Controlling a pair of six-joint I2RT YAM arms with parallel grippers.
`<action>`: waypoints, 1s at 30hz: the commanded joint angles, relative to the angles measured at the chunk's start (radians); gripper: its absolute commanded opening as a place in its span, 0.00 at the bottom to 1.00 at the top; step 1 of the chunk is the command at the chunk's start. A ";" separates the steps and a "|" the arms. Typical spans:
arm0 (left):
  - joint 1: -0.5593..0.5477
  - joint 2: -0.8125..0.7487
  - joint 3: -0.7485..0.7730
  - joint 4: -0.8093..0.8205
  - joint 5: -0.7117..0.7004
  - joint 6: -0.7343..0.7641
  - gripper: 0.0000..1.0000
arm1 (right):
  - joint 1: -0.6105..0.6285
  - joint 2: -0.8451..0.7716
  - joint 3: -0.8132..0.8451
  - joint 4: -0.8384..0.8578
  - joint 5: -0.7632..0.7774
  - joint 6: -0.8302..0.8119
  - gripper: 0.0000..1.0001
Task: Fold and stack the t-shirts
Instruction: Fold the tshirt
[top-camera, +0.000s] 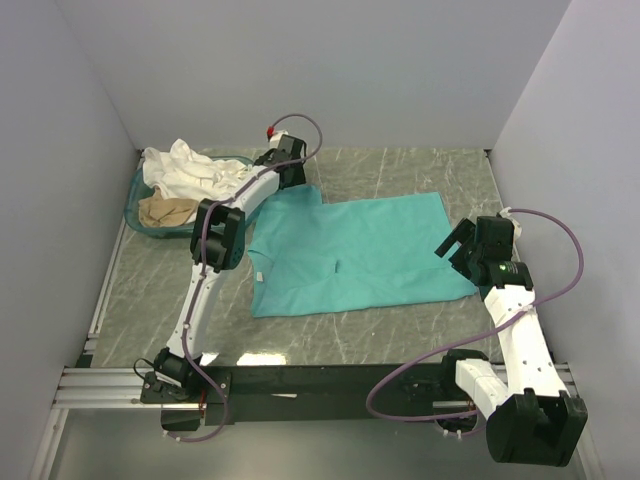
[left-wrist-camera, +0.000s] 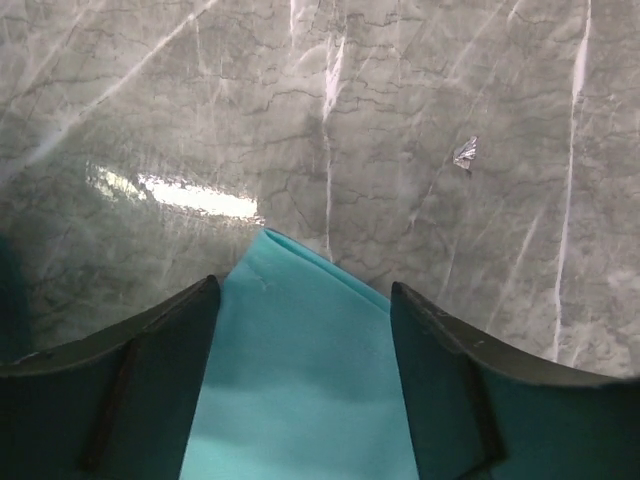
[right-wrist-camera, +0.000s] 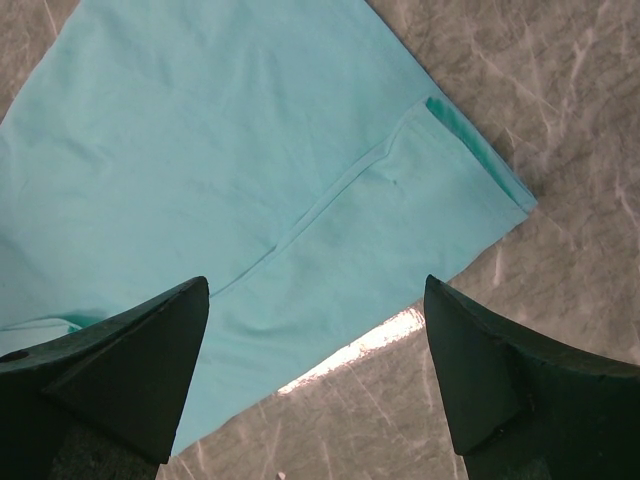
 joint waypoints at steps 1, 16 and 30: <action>0.004 -0.004 0.008 0.027 -0.007 0.000 0.71 | -0.004 -0.004 0.008 0.036 0.001 -0.015 0.94; 0.005 0.000 -0.004 -0.050 0.029 0.008 0.14 | -0.005 -0.007 0.007 0.036 0.004 -0.018 0.93; -0.005 -0.190 -0.159 0.081 0.073 0.056 0.00 | -0.004 0.186 0.170 0.090 0.004 0.019 0.92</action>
